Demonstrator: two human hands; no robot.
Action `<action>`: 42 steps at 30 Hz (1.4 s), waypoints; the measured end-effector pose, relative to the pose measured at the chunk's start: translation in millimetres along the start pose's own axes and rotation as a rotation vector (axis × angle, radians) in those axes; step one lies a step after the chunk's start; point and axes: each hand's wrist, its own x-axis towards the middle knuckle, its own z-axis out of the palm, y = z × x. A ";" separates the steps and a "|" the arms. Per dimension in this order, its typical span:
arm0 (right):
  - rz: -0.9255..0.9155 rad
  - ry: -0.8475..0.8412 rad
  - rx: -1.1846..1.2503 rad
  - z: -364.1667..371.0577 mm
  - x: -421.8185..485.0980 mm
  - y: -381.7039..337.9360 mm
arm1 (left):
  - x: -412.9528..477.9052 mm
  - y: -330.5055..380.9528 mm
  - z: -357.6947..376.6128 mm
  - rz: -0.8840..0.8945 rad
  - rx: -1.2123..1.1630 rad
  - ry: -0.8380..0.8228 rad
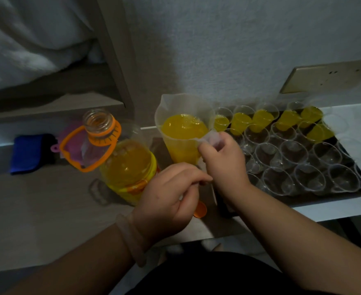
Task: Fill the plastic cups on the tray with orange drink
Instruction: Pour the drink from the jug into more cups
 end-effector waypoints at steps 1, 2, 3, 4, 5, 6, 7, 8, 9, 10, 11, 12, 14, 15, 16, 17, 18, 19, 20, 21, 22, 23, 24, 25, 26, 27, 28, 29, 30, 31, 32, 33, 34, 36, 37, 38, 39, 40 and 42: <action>-0.017 0.018 0.033 -3.6 0.2 -4.6 | 0.6 0.5 -0.1 0.004 0.002 0.001; -0.030 0.034 0.061 -8.0 0.6 -8.8 | 1.3 0.9 0.4 0.007 0.003 0.001; -0.039 0.049 0.078 -12.6 2.1 -12.4 | 2.1 1.0 1.5 0.007 0.001 0.001; -0.048 0.057 0.093 -17.8 3.8 -15.8 | 3.5 1.3 2.9 0.004 -0.006 0.001; -0.057 0.064 0.110 -23.0 6.5 -18.5 | 5.0 1.6 4.7 0.000 -0.014 0.000; -0.068 0.074 0.130 -28.3 9.5 -20.9 | 6.7 2.1 6.8 -0.004 -0.024 -0.002; -0.078 0.090 0.143 -34.0 12.7 -22.6 | 9.0 2.7 9.4 -0.005 -0.034 -0.004; -0.084 0.108 0.148 -39.9 15.5 -24.0 | 11.4 3.4 12.1 -0.003 -0.043 -0.006; -0.088 0.122 0.151 -45.7 17.8 -24.9 | 14.1 4.0 15.3 0.000 -0.048 -0.007; -0.089 0.130 0.162 -51.4 19.5 -25.9 | 17.3 4.7 18.8 0.003 -0.048 -0.006; -0.088 0.134 0.183 -57.3 20.9 -26.4 | 21.1 5.4 22.5 0.005 -0.046 -0.002; -0.089 0.132 0.209 -63.8 23.0 -27.0 | 25.6 6.1 26.7 0.005 -0.043 0.003; -0.108 0.135 0.251 -77.8 29.6 -27.7 | 35.6 7.9 36.2 0.001 -0.032 0.020; -0.113 0.144 0.270 -85.1 33.6 -28.0 | 40.4 9.0 40.8 0.001 -0.024 0.031; -0.113 0.156 0.292 -92.5 37.7 -28.8 | 44.9 10.0 45.2 0.003 -0.017 0.045; -0.113 0.168 0.311 -99.6 41.6 -30.0 | 48.9 10.7 49.1 0.006 -0.013 0.060; -0.116 0.174 0.321 -106.8 44.9 -31.3 | 52.4 11.5 52.5 0.010 -0.012 0.074; -0.121 0.178 0.327 -113.4 48.0 -32.2 | 55.6 11.7 55.4 0.013 -0.008 0.088; -0.127 0.182 0.341 -118.8 51.3 -32.6 | 58.6 11.4 57.5 0.015 -0.006 0.099; -0.132 0.185 0.365 -123.5 54.4 -32.5 | 61.4 10.8 58.9 0.017 -0.004 0.107; -0.136 0.189 0.391 -127.3 57.4 -32.3 | 63.8 10.3 59.5 0.017 -0.004 0.111; -0.139 0.197 0.414 -130.5 60.5 -32.3 | 66.2 9.6 59.7 0.017 -0.003 0.113; -0.138 0.207 0.434 -133.5 63.3 -32.8 | 68.8 8.9 60.0 0.020 -0.002 0.112; -0.138 0.221 0.454 -136.4 65.5 -33.7 | 71.9 7.7 60.0 0.023 -0.001 0.110; -0.140 0.239 0.471 -139.4 67.6 -34.8 | 75.6 6.2 60.1 0.025 -0.001 0.109; -0.146 0.258 0.477 -142.1 69.7 -35.7 | 79.6 4.5 60.1 0.026 -0.002 0.110; -0.152 0.276 0.464 -145.4 71.7 -36.4 | 83.6 3.1 60.5 0.028 -0.005 0.117; -0.155 0.289 0.445 -148.6 73.4 -36.9 | 87.6 1.7 61.6 0.030 -0.008 0.126; -0.156 0.302 0.429 -152.1 75.1 -37.0 | 91.2 0.7 63.5 0.029 -0.010 0.132; -0.151 0.315 0.419 -155.8 76.4 -36.1 | 94.2 0.1 65.8 0.027 -0.011 0.136; -0.143 0.329 0.417 -160.0 77.7 -34.5 | 96.5 0.5 68.6 0.024 -0.009 0.136; -0.135 0.342 0.420 -164.5 79.3 -32.8 | 99.2 0.9 72.0 0.025 -0.006 0.136; -0.126 0.354 0.420 -170.0 80.8 -30.9 | 101.3 1.6 76.1 0.023 -0.003 0.132; -0.116 0.369 0.411 -182.1 83.4 -26.1 | 105.4 4.2 85.2 0.010 0.012 0.124; -0.116 0.377 0.410 -189.2 85.1 -23.4 | 108.6 5.2 90.5 0.003 0.019 0.124; -0.114 0.384 0.405 -197.0 86.5 -20.3 | 111.7 6.3 96.7 -0.008 0.025 0.125; -0.112 0.385 0.398 -205.0 88.1 -17.1 | 115.0 7.7 103.4 -0.017 0.034 0.132; -0.109 0.382 0.393 -213.6 91.2 -14.0 | 119.2 9.2 110.9 -0.024 0.047 0.145; -0.100 0.362 0.386 -232.8 98.7 -7.8 | 128.5 13.4 128.0 -0.054 0.069 0.181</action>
